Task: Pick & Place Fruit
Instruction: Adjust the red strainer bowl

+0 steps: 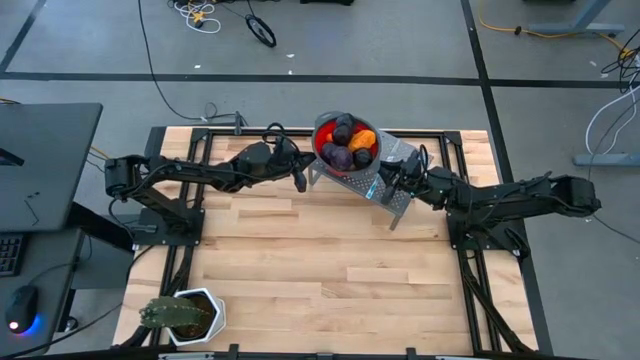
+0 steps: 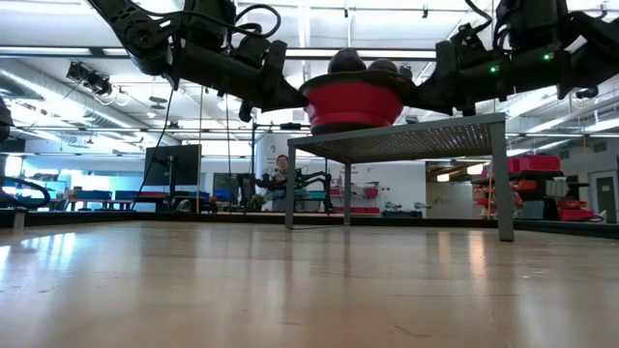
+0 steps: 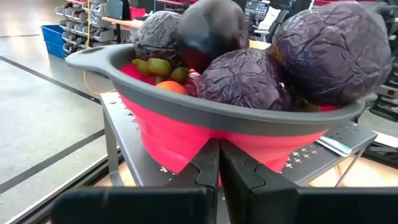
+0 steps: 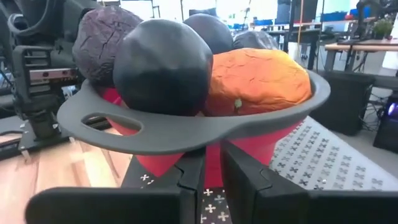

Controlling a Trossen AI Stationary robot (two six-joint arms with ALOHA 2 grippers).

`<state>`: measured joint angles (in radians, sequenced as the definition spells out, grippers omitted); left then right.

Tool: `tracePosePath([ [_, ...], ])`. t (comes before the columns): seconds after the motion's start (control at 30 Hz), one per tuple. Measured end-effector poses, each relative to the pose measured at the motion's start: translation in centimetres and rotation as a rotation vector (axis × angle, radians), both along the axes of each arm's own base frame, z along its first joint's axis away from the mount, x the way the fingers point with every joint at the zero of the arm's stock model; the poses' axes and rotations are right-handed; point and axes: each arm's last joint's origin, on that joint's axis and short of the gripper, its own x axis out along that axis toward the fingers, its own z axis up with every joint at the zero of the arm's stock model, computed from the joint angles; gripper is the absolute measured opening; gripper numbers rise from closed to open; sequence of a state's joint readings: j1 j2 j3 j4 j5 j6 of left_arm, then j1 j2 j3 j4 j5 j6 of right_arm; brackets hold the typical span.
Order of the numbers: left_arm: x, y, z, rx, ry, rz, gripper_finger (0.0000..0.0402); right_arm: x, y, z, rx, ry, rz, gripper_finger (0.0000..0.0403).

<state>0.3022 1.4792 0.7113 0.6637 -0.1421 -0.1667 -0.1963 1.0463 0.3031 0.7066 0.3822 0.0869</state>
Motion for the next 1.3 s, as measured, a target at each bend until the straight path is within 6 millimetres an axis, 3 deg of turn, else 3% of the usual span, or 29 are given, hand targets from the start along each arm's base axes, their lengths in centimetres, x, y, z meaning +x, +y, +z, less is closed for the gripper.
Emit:
tracePosePath([
  [0.33,0.0,-0.1,-0.2,0.001,0.026,-0.012,0.0015,-0.5,0.0,1.5,-0.069,-0.085,-0.021,0.0054],
  [1.3,0.5,-1.6,-0.2,-0.008,0.021,-0.099,0.0012,-2.2,-3.3,1.6,-0.101,-0.029,-0.222,0.0054],
])
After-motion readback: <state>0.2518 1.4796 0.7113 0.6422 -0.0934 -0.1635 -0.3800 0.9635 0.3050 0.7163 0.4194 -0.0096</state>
